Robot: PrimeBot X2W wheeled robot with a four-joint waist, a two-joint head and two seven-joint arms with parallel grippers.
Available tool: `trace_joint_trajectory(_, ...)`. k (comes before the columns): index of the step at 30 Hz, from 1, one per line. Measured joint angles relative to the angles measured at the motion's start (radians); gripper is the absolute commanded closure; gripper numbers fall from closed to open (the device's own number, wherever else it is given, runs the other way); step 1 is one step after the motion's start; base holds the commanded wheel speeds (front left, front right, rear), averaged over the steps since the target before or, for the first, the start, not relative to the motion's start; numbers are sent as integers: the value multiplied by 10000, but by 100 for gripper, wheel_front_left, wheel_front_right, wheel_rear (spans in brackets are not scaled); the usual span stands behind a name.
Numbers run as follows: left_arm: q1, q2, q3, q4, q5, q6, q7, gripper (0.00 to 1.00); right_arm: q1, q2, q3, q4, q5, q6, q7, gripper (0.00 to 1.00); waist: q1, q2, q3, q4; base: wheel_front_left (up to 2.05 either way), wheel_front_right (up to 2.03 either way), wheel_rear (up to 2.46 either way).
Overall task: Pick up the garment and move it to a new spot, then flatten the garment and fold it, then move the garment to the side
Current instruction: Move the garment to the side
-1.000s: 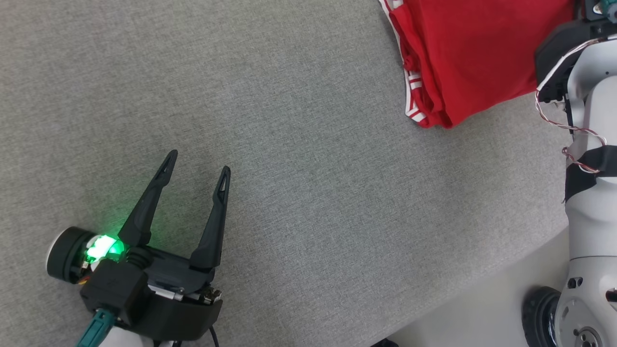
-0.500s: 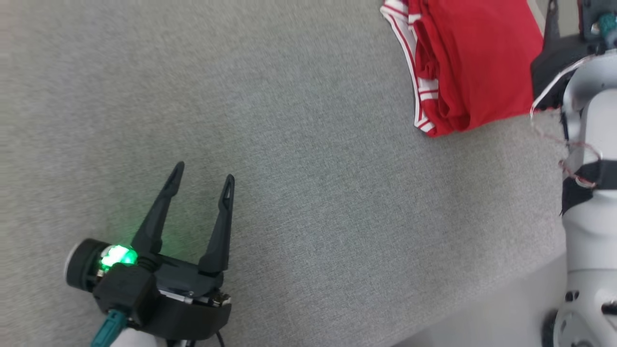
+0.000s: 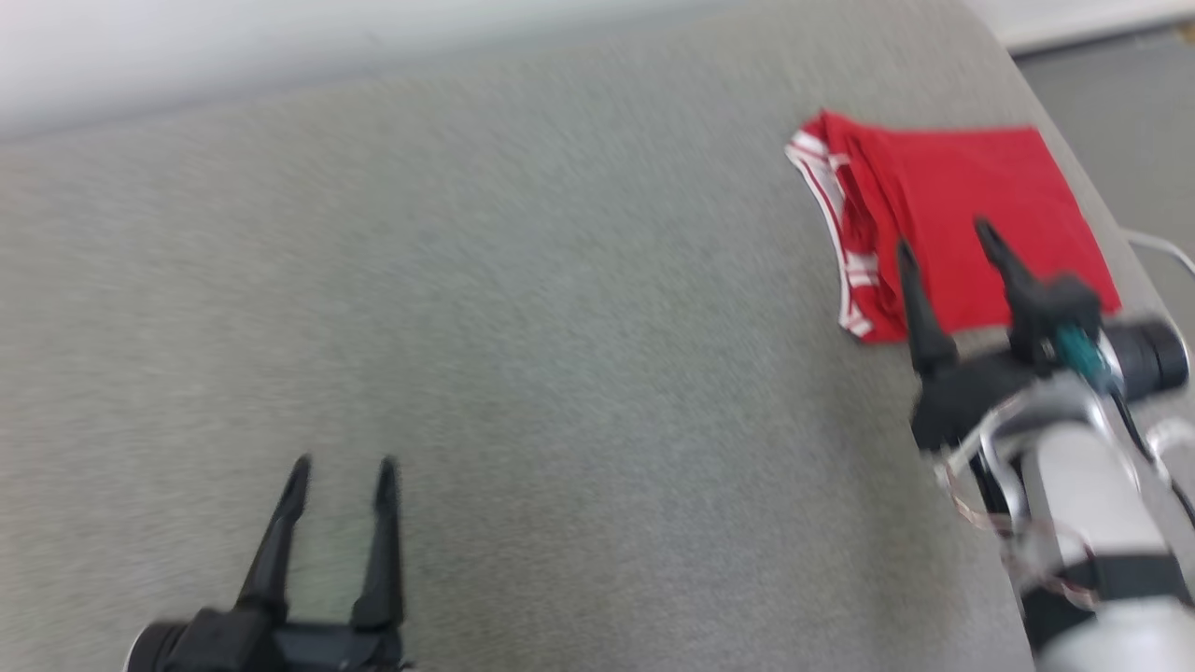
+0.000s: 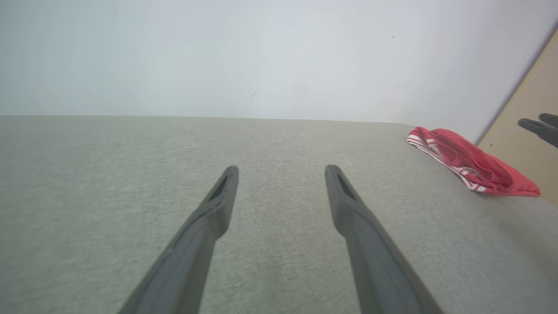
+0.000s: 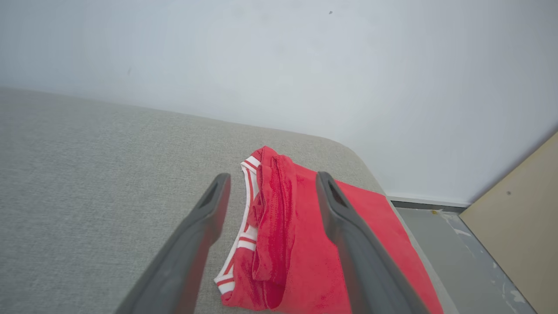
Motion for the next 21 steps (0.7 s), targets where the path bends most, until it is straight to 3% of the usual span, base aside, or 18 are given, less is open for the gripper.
trace_joint_trajectory(4,561,-169,472,215,-40,-48,0,0,1598,-35,-232,-922,727,0,-109,0,0,0,-696,454,0,0,0)
trace_joint_trajectory(11,1297,-360,1197,527,-196,-92,-2,0,4053,1095,-614,-2100,1106,0,-408,0,-1,-1,-1809,1280,0,0,0)
trace_joint_trajectory(21,1591,-410,2136,918,-121,-119,-2,0,5642,1931,-708,-2830,1254,0,-972,0,0,0,-2880,2218,0,0,0)
